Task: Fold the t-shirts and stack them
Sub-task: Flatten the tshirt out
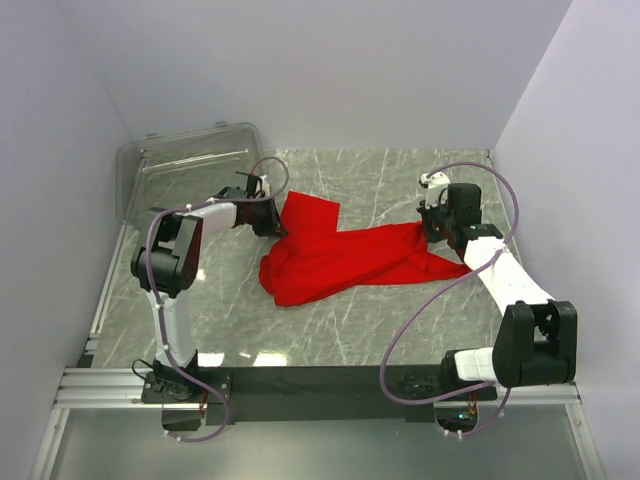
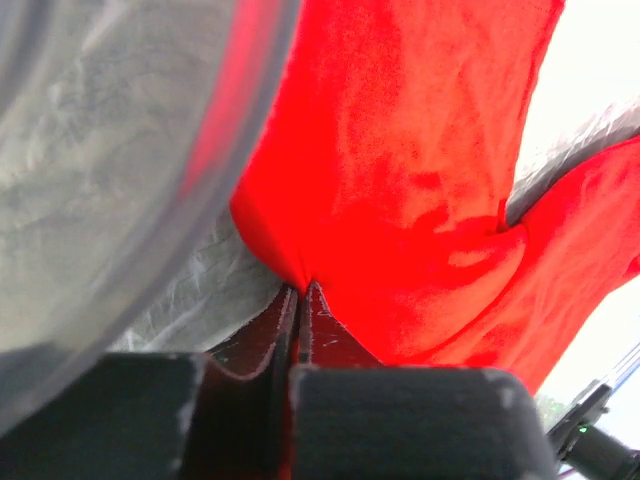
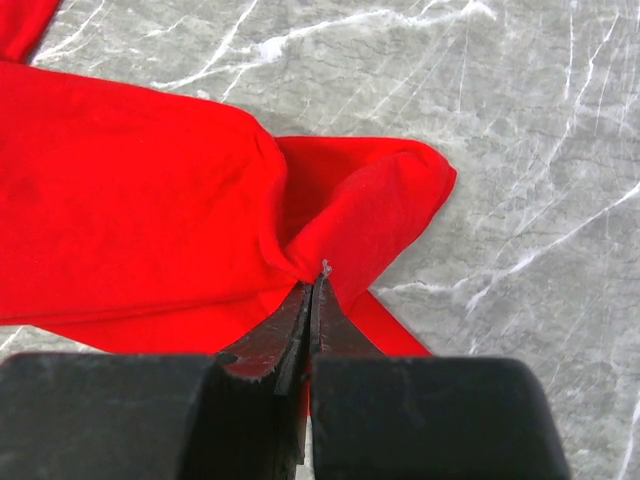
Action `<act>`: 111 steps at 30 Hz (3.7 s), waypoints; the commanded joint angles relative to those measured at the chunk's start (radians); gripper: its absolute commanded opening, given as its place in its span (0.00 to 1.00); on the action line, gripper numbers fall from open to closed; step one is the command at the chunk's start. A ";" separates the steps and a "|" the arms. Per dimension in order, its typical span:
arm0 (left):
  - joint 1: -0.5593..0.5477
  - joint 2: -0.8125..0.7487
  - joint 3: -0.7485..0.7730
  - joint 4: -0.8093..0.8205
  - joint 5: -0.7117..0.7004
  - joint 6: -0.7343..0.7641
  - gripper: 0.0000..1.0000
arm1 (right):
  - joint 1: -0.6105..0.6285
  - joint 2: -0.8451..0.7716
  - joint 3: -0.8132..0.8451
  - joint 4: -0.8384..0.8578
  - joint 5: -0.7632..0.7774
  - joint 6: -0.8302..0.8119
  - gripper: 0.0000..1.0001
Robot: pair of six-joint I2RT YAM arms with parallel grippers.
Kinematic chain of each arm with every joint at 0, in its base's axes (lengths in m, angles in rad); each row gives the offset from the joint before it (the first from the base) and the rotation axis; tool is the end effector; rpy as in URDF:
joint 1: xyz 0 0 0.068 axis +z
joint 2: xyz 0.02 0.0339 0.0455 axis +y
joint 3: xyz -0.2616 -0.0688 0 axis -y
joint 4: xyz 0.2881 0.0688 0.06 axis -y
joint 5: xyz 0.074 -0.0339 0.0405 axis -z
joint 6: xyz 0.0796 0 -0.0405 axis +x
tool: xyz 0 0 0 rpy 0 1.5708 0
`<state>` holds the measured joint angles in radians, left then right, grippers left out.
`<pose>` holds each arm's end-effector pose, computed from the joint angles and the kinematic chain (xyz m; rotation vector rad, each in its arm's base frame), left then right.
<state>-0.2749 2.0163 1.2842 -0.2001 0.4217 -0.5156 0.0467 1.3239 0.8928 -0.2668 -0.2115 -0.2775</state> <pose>0.4479 -0.1602 0.0839 -0.1288 2.5892 -0.8400 0.3580 0.0335 0.2037 -0.4731 2.2025 0.1164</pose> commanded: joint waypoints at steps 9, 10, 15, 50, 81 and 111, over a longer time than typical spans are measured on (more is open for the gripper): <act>-0.003 -0.320 -0.066 0.074 -0.069 0.022 0.01 | -0.071 -0.121 0.018 0.014 0.012 -0.008 0.00; -0.001 -0.358 -0.068 0.073 -0.075 0.025 0.01 | -0.079 -0.136 0.020 0.018 0.006 -0.009 0.00; 0.016 -0.487 -0.069 0.071 -0.121 0.042 0.01 | -0.107 -0.253 0.012 0.024 -0.028 -0.025 0.00; 0.049 -0.800 0.576 0.286 -0.275 0.020 0.01 | -0.122 -0.546 0.778 -0.140 -0.243 0.172 0.00; 0.034 -0.376 0.685 0.613 -0.055 -0.259 0.01 | -0.284 -0.334 0.600 0.097 -0.178 0.141 0.00; 0.051 -0.693 -0.531 0.122 0.302 0.085 0.01 | -0.281 -0.522 -0.284 -0.523 -0.356 -0.698 0.00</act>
<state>-0.2230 1.2884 0.7647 0.1028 0.7399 -0.5121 -0.2337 0.7666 0.6205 -0.6846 -0.5575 -0.8433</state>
